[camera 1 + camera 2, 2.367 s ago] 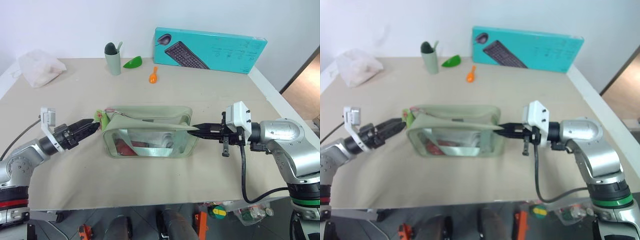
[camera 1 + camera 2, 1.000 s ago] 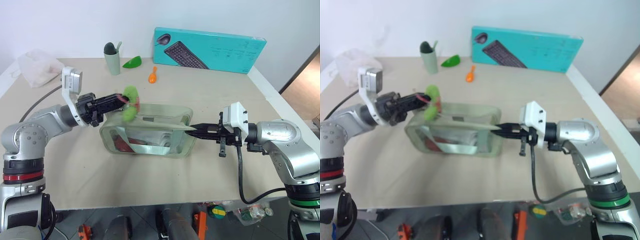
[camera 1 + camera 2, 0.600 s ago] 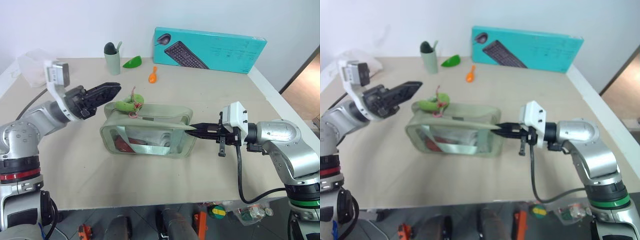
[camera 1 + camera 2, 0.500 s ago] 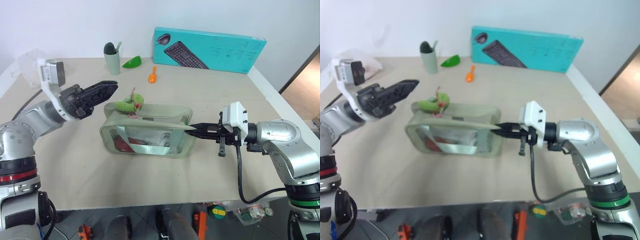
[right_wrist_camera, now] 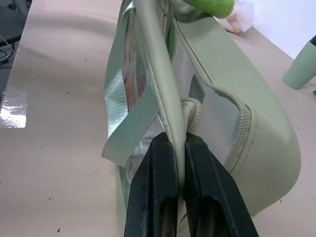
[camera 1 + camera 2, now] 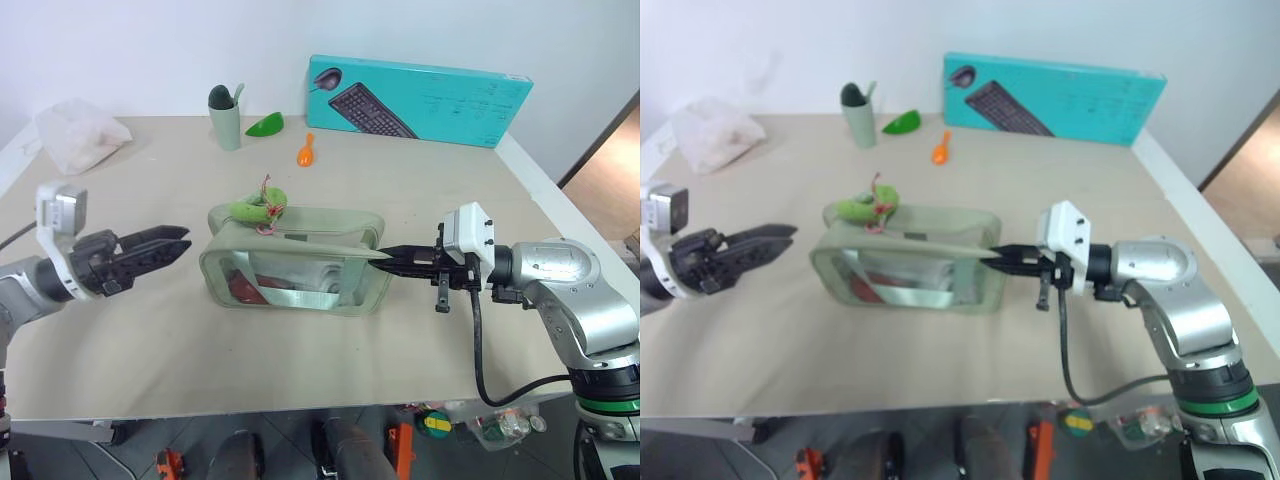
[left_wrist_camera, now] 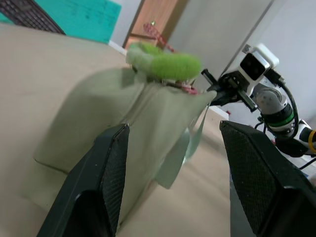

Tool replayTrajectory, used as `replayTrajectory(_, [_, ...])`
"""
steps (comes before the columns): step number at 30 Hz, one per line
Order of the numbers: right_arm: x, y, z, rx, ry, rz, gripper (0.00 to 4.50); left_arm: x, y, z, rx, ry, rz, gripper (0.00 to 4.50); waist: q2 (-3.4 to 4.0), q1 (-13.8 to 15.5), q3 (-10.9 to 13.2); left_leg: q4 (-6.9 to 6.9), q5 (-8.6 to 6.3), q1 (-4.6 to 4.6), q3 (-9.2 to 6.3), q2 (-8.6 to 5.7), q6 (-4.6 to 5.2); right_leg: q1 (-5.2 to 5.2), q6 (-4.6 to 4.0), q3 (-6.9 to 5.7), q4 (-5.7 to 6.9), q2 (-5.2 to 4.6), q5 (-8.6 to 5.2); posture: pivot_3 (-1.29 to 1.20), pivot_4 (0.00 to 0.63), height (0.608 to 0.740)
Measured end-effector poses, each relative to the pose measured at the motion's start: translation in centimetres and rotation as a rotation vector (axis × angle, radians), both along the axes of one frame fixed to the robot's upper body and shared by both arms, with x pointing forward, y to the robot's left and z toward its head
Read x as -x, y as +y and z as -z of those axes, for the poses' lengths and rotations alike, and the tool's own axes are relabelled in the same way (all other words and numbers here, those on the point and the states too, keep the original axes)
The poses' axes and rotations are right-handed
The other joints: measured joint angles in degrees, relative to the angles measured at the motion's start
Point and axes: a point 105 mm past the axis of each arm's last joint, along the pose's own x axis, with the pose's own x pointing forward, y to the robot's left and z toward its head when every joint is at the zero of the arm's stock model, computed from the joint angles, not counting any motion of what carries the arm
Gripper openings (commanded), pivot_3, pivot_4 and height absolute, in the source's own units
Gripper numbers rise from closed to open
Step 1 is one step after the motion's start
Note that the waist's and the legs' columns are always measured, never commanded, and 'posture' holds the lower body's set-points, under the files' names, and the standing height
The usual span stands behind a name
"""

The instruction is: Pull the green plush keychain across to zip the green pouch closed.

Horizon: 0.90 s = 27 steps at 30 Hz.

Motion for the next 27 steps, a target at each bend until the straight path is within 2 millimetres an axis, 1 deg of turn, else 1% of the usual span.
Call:
replayTrajectory(1, [0.0, 0.0, 0.0, -0.001, 0.000, 0.000, 0.00, -0.2, -0.3, 0.6, -0.009, 0.013, 0.001, 3.02, 0.00, 0.00, 0.00, 0.00, 0.00, 0.01, 0.02, 0.00, 0.00, 0.00, 0.00, 0.02, 0.00, 0.00, 0.00, 0.00, 0.150, 0.740])
replayTrajectory(5, [0.0, 0.0, 0.0, -0.002, 0.002, 0.000, 0.00, -1.5, -1.4, 4.0, -0.023, 0.125, -0.020, 3.02, -0.01, -0.05, 0.00, -0.01, 0.00, 0.00, 0.00, 0.04, 0.00, -0.01, 0.01, 0.01, 0.00, 0.05, 0.01, 0.00, 0.150, 0.740])
replayTrajectory(6, [0.0, 0.1, 0.0, -0.002, 0.002, 0.000, 0.00, -1.7, -1.4, 4.2, -0.022, 0.135, -0.026, 3.02, -0.01, -0.05, 0.00, -0.02, 0.00, -0.01, -0.02, 0.05, 0.00, -0.02, 0.01, 0.01, 0.00, 0.10, 0.01, 0.00, 0.150, 0.740])
replayTrajectory(9, [0.1, 0.0, 0.0, -0.004, 0.003, 0.003, 0.00, -2.0, -1.8, 4.2, -0.035, 0.131, -0.018, 2.19, -0.01, -0.02, 0.00, -0.09, 0.00, -0.02, -0.08, 0.03, 0.00, -0.02, 0.03, 0.01, 0.01, 0.11, 0.02, 0.00, 0.150, 0.740])
replayTrajectory(15, [0.2, 0.0, 0.0, 0.000, 0.002, 0.005, 0.00, -2.4, -2.4, 4.0, -0.010, 0.123, -0.002, 0.16, -0.01, -0.03, 0.00, -0.13, -0.03, -0.04, -0.11, 0.04, -0.04, -0.02, 0.07, 0.00, 0.01, 0.12, 0.05, 0.00, 0.150, 0.740])
replayTrajectory(16, [0.3, 0.1, -0.1, 0.001, 0.001, 0.003, 0.00, -2.4, -2.5, 3.9, -0.009, 0.118, 0.000, 0.02, -0.01, -0.03, 0.00, -0.13, -0.03, -0.04, -0.10, 0.04, -0.04, -0.03, 0.07, 0.00, 0.01, 0.12, 0.05, 0.00, 0.150, 0.740])
replayTrajectory(20, [0.3, 0.1, 0.0, 0.002, 0.006, 0.004, 0.00, -2.5, -2.5, 4.0, -0.029, 0.099, -0.008, 0.02, -0.01, -0.03, 0.00, -0.12, -0.04, -0.04, -0.11, 0.03, -0.04, -0.02, 0.08, -0.01, 0.01, 0.12, 0.05, 0.00, 0.150, 0.740])
replayTrajectory(22, [0.3, 0.1, 0.1, -0.004, 0.025, 0.006, 0.76, -2.6, -2.6, 4.0, -0.054, 0.072, -0.014, 0.00, -0.01, -0.02, 0.00, -0.12, -0.04, -0.04, -0.11, 0.02, -0.04, -0.02, 0.07, 0.00, 0.01, 0.11, 0.04, 0.00, 0.150, 0.740])
replayTrajectory(23, [0.3, 0.0, 0.2, -0.006, 0.039, 0.009, 1.02, -2.7, -2.5, 4.0, -0.059, 0.067, -0.016, 0.00, -0.01, -0.02, 0.00, -0.11, -0.04, -0.04, -0.11, 0.02, -0.04, -0.01, 0.07, 0.00, 0.01, 0.10, 0.04, 0.00, 0.150, 0.740])
replayTrajectory(25, [0.3, 0.1, 0.4, -0.020, 0.085, 0.009, 1.78, -2.6, -2.5, 4.1, -0.064, 0.061, -0.013, 0.00, -0.01, -0.02, 0.00, -0.10, -0.04, -0.04, -0.10, 0.00, -0.04, -0.01, 0.08, 0.02, 0.01, 0.08, 0.05, 0.00, 0.150, 0.740])
replayTrajectory(27, [0.5, 0.1, 0.2, -0.043, 0.110, -0.004, 2.37, -2.5, -2.7, 4.0, -0.068, 0.056, -0.004, 0.00, -0.01, 0.00, 0.00, -0.09, -0.04, -0.07, -0.11, -0.02, -0.04, -0.02, 0.08, 0.02, 0.01, 0.05, 0.05, 0.00, 0.150, 0.740])
